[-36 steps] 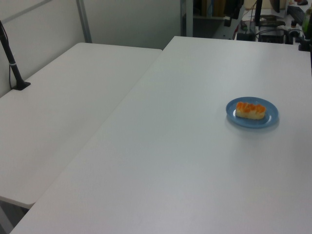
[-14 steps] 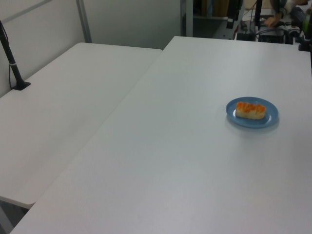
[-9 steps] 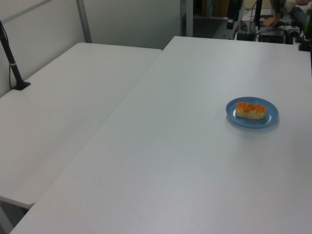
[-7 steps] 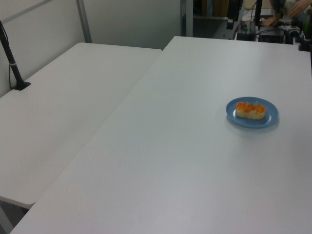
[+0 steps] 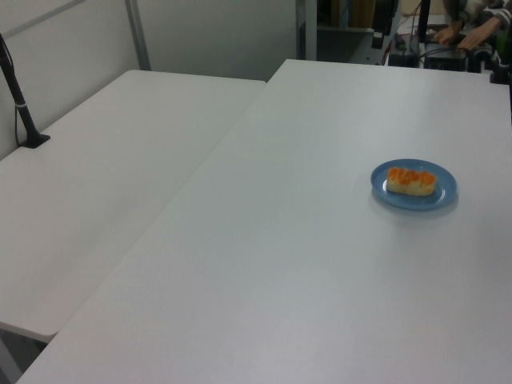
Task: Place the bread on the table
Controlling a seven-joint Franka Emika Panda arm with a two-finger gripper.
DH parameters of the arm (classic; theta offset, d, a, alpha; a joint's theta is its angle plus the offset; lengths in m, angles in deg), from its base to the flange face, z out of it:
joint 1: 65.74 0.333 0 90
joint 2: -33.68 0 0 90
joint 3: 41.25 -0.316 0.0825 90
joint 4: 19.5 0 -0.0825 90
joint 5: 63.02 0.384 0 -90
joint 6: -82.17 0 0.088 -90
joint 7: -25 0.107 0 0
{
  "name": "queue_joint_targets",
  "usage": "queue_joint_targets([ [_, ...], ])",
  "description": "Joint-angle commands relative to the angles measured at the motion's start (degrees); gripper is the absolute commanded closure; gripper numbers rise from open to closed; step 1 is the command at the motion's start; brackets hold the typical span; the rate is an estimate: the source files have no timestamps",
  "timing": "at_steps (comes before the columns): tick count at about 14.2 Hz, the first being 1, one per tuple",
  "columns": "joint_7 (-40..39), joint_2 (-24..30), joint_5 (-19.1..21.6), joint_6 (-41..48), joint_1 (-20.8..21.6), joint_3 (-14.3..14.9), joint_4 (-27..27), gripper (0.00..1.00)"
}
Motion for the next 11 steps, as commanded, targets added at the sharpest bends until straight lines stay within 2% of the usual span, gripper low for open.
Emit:
queue_joint_targets([
  [1,-1.5,0.4,0.3,0.9,0.3,0.2,0.6,0.00],
  [11,-1.4,0.8,0.3,1.1,0.3,0.2,1.5,0.00],
])
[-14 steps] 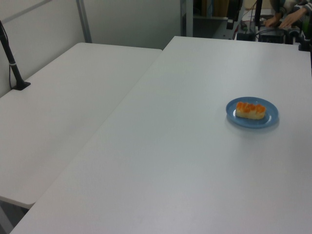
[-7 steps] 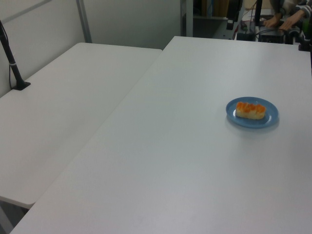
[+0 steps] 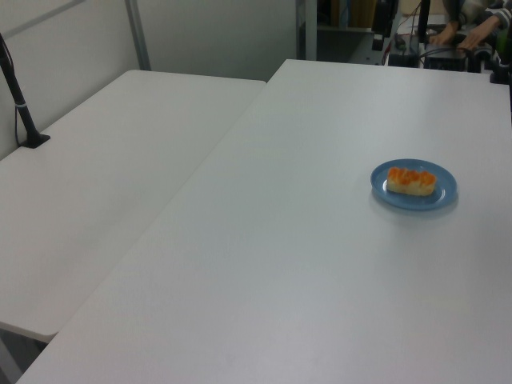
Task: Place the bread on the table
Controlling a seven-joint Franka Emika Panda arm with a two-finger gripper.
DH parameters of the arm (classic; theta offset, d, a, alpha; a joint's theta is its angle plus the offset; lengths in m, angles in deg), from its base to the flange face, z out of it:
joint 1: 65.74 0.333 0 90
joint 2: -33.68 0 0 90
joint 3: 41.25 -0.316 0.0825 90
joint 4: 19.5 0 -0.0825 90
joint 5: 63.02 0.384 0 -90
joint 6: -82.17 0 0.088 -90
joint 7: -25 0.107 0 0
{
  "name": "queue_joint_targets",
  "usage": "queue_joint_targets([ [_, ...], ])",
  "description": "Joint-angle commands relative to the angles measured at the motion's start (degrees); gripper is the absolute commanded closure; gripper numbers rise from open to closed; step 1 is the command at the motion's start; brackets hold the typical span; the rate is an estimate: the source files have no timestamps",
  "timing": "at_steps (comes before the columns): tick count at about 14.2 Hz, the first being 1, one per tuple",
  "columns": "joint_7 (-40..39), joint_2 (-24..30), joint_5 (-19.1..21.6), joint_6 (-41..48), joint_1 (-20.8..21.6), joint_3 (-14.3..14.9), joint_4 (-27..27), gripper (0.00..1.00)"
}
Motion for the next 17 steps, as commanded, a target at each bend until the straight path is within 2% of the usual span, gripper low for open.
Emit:
queue_joint_targets([
  [1,-1.3,0.9,0.4,1.4,0.3,0.2,1.2,0.00],
  [12,-1.4,2.1,0.3,2.7,0.3,0.1,2.8,0.00],
  [15,-1.6,5.5,-1.1,2.5,0.4,-0.1,10.0,0.00],
  [17,-1.6,6.7,-2.2,1.9,2.2,-0.5,14.7,0.00],
])
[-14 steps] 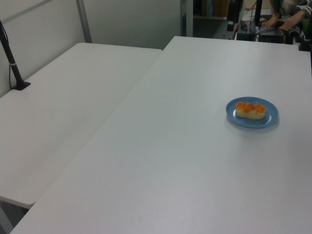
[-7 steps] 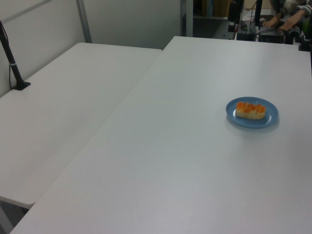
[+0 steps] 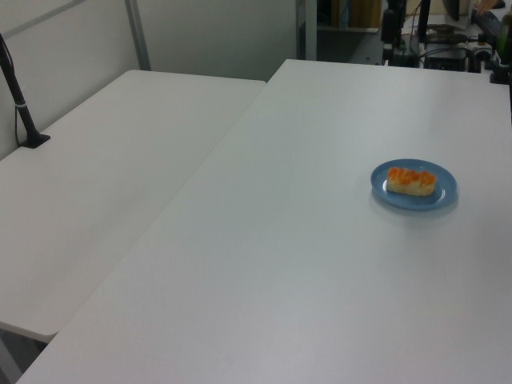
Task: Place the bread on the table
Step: 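Lower the open gripper over the bread roll on the blue plate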
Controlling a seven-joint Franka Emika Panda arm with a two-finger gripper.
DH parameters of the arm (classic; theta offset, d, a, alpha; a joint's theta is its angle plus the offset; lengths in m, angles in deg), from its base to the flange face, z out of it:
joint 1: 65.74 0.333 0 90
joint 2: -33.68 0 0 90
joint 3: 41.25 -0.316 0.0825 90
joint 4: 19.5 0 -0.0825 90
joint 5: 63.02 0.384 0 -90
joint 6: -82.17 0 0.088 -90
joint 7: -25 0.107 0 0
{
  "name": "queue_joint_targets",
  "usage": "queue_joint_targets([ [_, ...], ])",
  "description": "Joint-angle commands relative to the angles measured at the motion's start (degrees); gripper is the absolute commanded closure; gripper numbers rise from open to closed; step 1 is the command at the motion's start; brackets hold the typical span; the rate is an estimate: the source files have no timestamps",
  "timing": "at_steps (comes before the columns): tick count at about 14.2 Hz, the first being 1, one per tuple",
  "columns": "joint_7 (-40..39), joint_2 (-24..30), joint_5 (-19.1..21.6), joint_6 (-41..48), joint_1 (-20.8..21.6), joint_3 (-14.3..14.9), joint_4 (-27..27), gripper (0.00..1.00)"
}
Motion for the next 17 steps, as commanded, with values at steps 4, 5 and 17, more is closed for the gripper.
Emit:
queue_joint_targets([
  [4,-1.2,4.7,-1.7,-0.9,2.5,-0.4,15.3,0.00],
  [5,-1.2,4.7,-1.7,-1.9,2.6,-0.4,17.3,0.00],
  [17,1.5,0.3,-1.7,-23.5,5.4,-0.7,32.5,0.00],
])
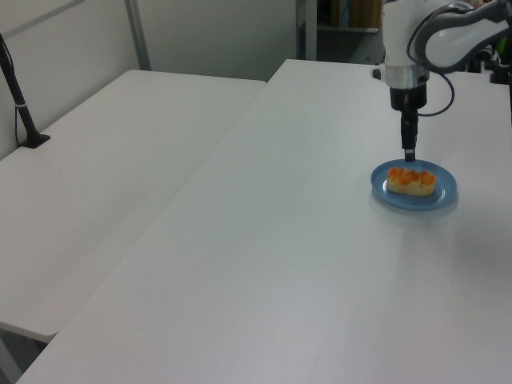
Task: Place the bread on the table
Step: 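Lower the open gripper over the bread roll on the blue plate, then close the gripper on the bread roll and lift it off the plate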
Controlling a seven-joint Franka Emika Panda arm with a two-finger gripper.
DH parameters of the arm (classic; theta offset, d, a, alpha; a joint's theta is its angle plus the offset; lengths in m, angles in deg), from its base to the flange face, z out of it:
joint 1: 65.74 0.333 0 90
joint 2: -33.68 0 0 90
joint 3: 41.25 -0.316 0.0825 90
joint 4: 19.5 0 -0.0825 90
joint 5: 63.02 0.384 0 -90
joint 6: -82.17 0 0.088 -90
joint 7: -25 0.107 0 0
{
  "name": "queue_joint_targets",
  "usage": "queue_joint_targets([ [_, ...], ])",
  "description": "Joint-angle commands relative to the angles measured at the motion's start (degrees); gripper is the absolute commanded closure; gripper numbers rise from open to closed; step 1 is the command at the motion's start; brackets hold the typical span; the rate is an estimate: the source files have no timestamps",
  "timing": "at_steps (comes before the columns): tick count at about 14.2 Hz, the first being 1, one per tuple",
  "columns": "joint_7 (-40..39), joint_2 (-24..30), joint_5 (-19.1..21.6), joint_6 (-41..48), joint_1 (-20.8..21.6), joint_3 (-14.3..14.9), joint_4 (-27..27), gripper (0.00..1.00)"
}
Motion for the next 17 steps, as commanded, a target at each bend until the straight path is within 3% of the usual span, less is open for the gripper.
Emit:
queue_joint_targets([
  [1,1.6,-1.9,-0.8,-2.9,0.9,0.1,1.9,0.00],
  [6,1.6,-5.1,-1.3,-5.6,0.8,0.1,1.9,0.01],
  [9,1.7,-6.9,-2.0,-7.3,0.8,0.1,2.0,0.26],
  [15,2.1,-7.8,-2.2,-7.3,0.9,0.0,1.9,0.96],
  [17,2.1,-6.9,-2.2,-6.4,0.8,0.1,1.6,0.98],
])
